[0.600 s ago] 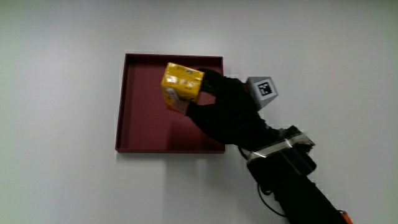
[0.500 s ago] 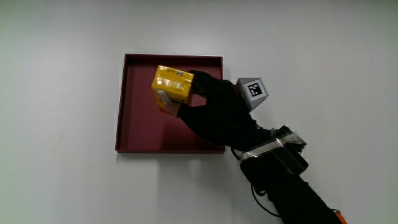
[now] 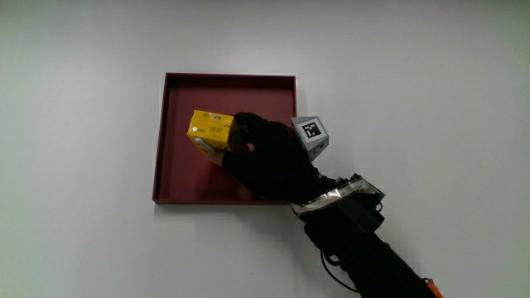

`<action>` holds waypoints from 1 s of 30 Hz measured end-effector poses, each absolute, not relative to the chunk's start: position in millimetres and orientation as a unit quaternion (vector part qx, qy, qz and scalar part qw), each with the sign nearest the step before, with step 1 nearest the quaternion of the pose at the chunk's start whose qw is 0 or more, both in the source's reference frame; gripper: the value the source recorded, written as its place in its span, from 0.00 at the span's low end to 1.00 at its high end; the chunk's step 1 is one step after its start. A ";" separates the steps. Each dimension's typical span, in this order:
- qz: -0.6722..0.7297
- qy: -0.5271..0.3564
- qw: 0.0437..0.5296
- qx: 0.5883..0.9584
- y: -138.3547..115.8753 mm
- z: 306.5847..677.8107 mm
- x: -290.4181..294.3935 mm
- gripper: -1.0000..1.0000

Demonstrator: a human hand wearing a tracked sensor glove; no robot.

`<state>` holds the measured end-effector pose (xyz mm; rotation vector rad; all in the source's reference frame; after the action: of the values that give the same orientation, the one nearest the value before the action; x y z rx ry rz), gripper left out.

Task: Place ice redtea

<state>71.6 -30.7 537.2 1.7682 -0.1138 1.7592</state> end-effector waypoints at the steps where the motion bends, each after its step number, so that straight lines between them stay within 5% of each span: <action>1: 0.666 -0.042 0.322 0.671 -31.0 537.0 72.1 0.50; 10: 0.667 -0.041 0.337 0.663 -29.5 543.1 79.2 0.50; 30: 0.683 -0.048 0.321 0.654 -23.9 539.2 81.8 0.17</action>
<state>81.8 -23.9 539.2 1.7174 -0.1248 1.7946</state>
